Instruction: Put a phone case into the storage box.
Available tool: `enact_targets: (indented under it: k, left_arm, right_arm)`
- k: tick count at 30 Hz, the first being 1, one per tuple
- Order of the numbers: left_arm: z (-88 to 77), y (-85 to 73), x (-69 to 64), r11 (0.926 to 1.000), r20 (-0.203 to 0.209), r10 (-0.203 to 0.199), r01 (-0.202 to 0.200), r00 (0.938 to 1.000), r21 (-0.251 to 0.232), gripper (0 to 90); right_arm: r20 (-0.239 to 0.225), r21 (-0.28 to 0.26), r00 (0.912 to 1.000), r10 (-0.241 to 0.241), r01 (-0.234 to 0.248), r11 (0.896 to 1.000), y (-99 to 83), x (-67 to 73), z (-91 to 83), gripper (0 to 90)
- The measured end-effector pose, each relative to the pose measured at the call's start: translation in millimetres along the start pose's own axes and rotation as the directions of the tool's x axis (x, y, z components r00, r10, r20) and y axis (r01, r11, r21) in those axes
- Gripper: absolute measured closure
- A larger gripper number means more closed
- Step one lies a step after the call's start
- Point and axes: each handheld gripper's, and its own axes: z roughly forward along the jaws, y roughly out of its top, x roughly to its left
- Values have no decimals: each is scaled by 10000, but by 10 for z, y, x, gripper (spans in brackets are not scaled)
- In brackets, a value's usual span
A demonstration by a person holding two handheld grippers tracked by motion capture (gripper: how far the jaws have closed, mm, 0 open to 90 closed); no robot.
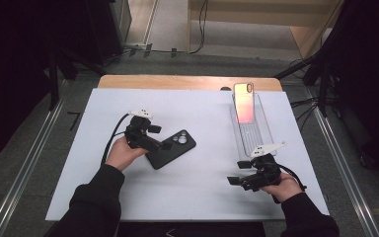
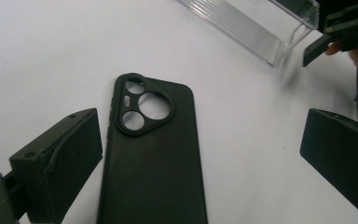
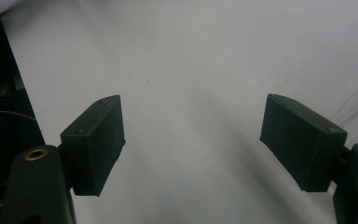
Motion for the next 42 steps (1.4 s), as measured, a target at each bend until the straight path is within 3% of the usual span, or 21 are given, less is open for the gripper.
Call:
enact_targets:
  k: [5,11,15,29,35,42]
  left_arm:
    - [94,44,56,9994,-186,337,-337,9993,-12,0]
    - [200,44,75,9996,-257,214,-209,9994,208,0]
    - [222,28,76,9993,64,140,-142,9999,353,0]
    - [315,-88,85,9968,-541,154,-111,9984,796,18]
    - [357,-132,95,9931,-872,395,-294,9954,1133,19]
    - [459,-176,67,9835,-999,718,-538,9924,1725,19]
  right_arm:
    - [-35,33,10000,6,-6,10000,2,0,2,198]
    - [-16,21,10000,11,-11,10000,0,-1,-1,198]
    - [-15,29,10000,-6,6,10000,0,0,0,198]
    - [0,26,10000,-7,7,10000,-3,4,-10,198]
    - [9,34,10000,14,-14,10000,-3,5,-13,198]
    - [14,27,10000,-16,16,10000,-3,6,-14,198]
